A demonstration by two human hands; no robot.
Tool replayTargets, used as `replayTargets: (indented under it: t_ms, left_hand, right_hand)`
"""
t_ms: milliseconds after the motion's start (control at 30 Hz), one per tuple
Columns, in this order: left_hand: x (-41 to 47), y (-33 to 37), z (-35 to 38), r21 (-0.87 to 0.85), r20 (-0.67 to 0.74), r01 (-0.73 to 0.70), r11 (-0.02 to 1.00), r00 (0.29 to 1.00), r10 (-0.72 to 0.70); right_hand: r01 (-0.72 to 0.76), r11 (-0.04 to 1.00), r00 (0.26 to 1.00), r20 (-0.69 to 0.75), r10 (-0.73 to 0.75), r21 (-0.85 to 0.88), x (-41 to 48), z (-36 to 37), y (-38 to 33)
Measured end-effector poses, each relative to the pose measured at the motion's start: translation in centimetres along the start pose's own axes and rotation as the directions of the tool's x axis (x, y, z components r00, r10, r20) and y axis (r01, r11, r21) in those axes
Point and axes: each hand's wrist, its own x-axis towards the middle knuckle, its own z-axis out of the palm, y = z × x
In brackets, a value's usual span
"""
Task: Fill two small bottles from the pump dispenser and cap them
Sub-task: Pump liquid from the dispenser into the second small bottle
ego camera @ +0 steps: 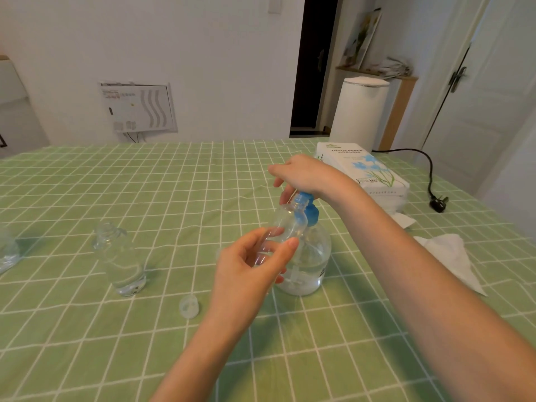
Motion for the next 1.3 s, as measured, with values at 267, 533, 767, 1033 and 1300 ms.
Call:
replayTargets:
  t_ms: [267, 533, 767, 1033, 1300]
  left_hand:
    - [-0.1, -0.4, -0.2, 0.005, 0.004, 0.013, 1.000, 1.000, -0.013]
    - [-0.2, -0.3, -0.2, 0.017, -0.004, 0.010, 1.000, 1.000, -0.010]
    - [-0.1, 0.0, 0.0, -0.001, -0.002, 0.003, 1.000, 1.000, -0.003]
    - [0.0, -0.2, -0.1, -0.006, -0.007, 0.012, 1.000, 1.000, -0.012]
    - [-0.2, -0.3, -0.2, 0.026, -0.009, 0.010, 1.000, 1.000, -0.010]
  right_hand:
    - [-0.031, 0.999, 0.999, 0.040, 0.033, -0.042, -0.2, 0.4, 0.2]
    - [-0.002, 1.000, 1.000, 0.015, 0.002, -0.009, -0.5, 0.7, 0.3]
    - [0.040, 0.999, 0.998, -0.038, -0.041, -0.019, -0.5, -0.1, -0.4]
    - [0.007, 1.000, 1.000, -0.016, -0.007, 0.003, -0.5, 0.3, 0.0]
    - [-0.007, 1.000, 1.000, -0.011, 0.007, 0.004, -0.5, 1.0, 0.3]
